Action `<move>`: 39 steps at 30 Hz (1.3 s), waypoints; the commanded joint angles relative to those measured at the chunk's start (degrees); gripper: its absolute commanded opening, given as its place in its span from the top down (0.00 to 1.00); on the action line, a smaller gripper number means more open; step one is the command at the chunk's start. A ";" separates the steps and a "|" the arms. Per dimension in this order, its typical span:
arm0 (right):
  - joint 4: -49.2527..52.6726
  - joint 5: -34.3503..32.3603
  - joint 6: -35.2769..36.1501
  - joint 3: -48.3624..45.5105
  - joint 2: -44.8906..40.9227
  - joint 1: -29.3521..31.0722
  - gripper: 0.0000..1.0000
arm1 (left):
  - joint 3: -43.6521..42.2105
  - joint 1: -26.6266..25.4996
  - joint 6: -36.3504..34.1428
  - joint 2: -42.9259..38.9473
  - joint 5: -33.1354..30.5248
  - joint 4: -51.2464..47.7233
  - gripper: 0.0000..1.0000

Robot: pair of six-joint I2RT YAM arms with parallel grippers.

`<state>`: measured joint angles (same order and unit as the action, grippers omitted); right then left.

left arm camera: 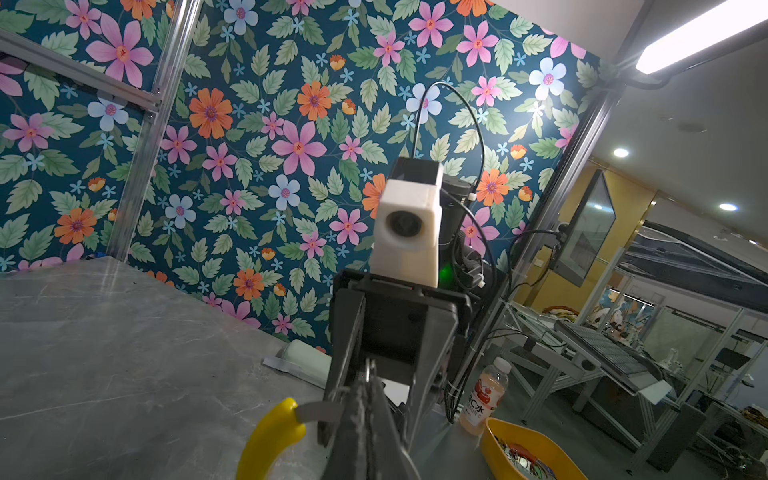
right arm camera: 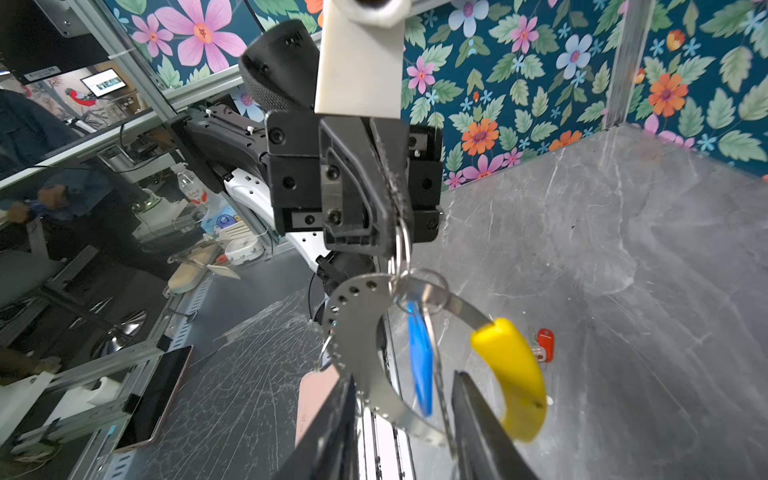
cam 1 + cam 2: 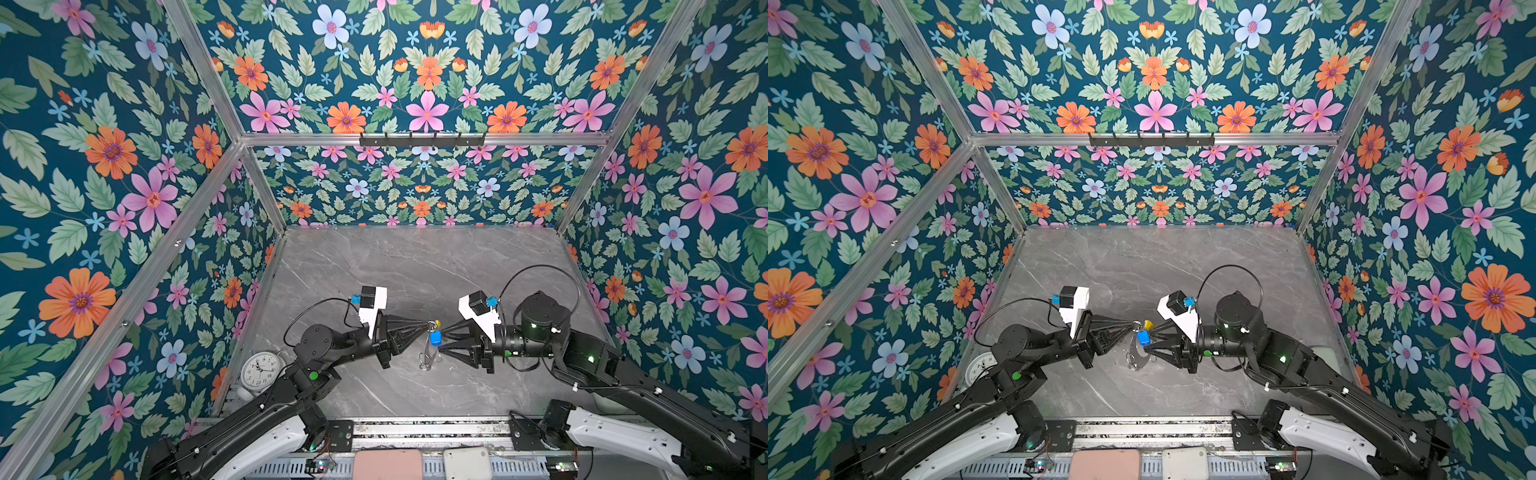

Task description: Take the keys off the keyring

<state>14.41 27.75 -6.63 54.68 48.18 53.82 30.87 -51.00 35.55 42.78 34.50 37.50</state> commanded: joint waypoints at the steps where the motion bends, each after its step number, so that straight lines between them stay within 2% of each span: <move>1: -2.07 -4.18 0.12 0.04 -2.01 0.04 0.58 | -0.19 0.03 -0.92 0.19 0.29 2.07 1.00; 6: -9.62 -6.87 -3.28 -0.14 -3.26 0.02 0.53 | -0.59 0.03 -0.83 0.37 0.13 2.86 1.00; 11: -13.36 -4.21 -6.23 0.90 -0.03 0.06 0.52 | -1.45 0.03 -0.31 0.19 -0.19 4.97 1.00; 18: -14.69 -3.01 -8.81 0.45 2.94 0.05 0.67 | -1.87 0.03 -0.22 -0.25 -1.02 5.83 1.00; 28: -16.46 -1.73 -10.40 -1.31 2.99 -0.01 0.79 | -2.30 0.03 -0.13 -0.51 -1.66 5.66 1.00; 37: -15.97 -2.17 -10.24 -1.16 2.93 0.05 1.00 | -2.48 0.03 -0.31 -1.12 -2.49 4.70 1.00; 39: -15.37 -2.25 -9.98 -0.93 2.84 0.05 1.00 | -2.42 0.03 -0.27 -1.12 -2.42 4.54 1.00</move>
<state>0.25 25.54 -16.67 53.41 51.24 53.82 28.40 -51.00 35.57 41.85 32.27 40.23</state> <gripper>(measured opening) 0.063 0.051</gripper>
